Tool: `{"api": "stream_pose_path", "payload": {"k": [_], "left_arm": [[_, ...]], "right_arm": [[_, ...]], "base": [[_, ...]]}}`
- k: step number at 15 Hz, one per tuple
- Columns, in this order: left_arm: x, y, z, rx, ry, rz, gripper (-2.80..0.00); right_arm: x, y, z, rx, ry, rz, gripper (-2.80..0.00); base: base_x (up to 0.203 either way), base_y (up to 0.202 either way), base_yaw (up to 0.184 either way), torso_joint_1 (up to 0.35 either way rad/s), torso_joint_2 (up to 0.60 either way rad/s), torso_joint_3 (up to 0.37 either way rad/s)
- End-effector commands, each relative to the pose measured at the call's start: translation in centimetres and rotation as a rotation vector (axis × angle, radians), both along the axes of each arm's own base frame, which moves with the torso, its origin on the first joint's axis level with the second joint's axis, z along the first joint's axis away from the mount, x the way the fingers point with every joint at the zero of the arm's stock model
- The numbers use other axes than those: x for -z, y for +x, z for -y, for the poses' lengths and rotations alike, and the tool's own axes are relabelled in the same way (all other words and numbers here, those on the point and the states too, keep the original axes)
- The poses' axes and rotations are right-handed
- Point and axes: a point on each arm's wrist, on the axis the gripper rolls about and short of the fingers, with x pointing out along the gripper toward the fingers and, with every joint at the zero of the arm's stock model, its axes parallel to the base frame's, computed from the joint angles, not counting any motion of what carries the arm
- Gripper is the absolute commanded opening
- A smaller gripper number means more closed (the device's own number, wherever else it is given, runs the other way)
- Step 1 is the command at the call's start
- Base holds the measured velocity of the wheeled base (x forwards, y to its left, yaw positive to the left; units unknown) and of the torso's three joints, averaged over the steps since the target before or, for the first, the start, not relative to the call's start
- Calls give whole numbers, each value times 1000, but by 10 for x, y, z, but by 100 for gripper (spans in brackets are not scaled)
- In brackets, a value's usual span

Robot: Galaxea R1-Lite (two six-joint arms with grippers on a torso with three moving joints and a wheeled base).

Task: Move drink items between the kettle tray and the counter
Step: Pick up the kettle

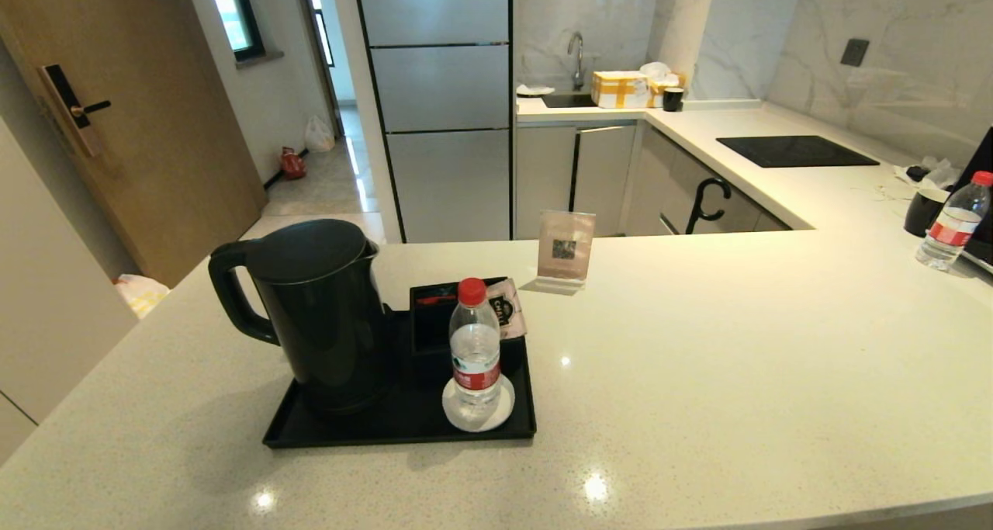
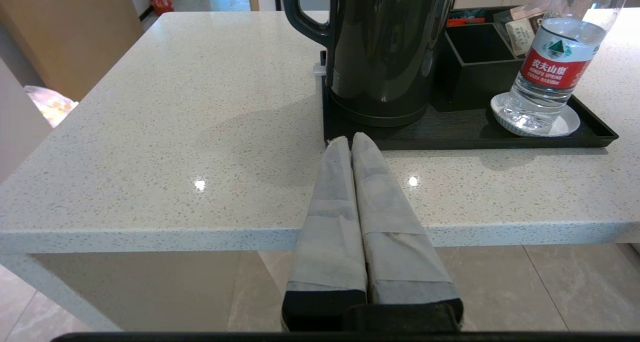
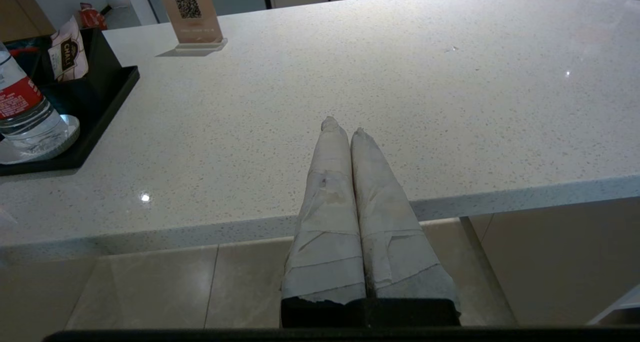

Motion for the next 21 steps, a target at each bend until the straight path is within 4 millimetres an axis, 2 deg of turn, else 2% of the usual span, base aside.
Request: {"api": "stream_pose_path", "payload": {"k": [1, 21], "left_arm": [[0, 0, 0, -1, -1, -1, -280], [0, 0, 0, -1, -1, -1, -280]], "right_arm": [[0, 0, 0, -1, 0, -3, -280], [0, 0, 0, -1, 0, -3, -280]], "base": [[0, 0, 0, 0, 0, 0], [0, 0, 0, 0, 0, 0]]}}
